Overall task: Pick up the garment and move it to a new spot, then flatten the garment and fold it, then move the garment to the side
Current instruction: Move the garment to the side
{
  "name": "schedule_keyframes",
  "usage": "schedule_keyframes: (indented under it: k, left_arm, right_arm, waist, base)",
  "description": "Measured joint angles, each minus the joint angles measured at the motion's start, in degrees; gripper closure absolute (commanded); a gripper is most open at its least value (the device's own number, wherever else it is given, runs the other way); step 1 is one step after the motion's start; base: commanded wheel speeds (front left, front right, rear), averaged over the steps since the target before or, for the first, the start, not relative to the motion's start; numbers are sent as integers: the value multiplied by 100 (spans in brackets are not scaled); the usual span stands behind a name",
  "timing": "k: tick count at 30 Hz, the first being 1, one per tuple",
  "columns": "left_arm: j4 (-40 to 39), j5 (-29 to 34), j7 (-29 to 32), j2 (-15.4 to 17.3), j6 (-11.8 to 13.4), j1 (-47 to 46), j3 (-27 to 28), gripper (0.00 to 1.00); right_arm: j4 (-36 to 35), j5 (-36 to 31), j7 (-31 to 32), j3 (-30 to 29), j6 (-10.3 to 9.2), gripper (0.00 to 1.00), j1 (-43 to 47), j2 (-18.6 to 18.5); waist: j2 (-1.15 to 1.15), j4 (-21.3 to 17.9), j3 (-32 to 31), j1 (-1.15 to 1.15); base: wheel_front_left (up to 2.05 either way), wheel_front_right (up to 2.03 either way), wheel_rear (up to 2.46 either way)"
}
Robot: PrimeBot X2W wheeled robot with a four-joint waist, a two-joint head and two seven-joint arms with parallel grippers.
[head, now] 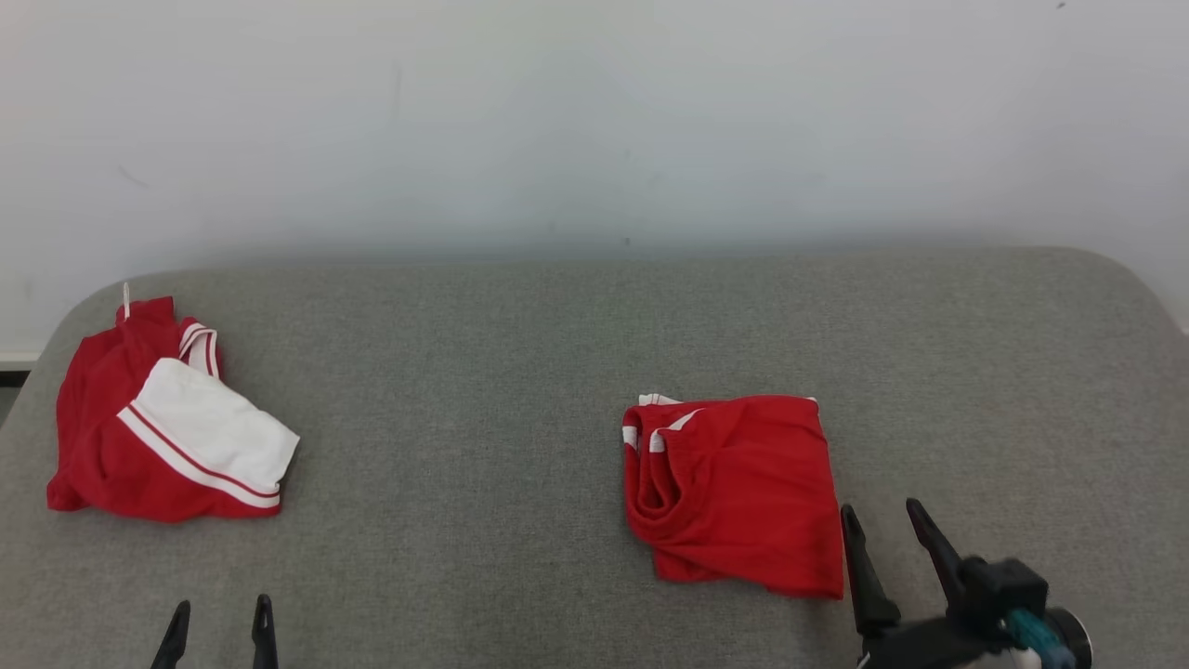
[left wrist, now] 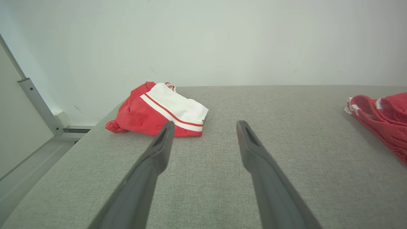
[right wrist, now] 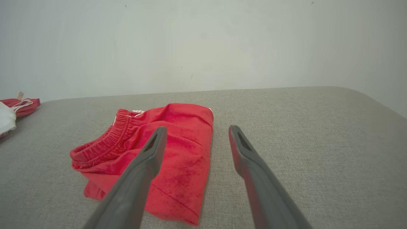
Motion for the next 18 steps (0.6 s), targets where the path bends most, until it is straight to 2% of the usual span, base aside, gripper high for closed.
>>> schedule_keyframes:
  k: [12, 18]
  left_arm:
    - [46, 0, -24, -73, -12, -370, -289, 0]
    - [180, -48, -34, -60, -59, -672, -323, 0]
  right_arm:
    - [2494, 46, 22, 126, 0, 0, -1936, -304]
    - [3534, 110, 82, 225, 0, 0, -2475, -316]
  waist:
    - [0, 279, 426, 1]
    - [1, 407, 782, 1]
  base:
    - [0, 0, 0]
    - [0, 0, 0]
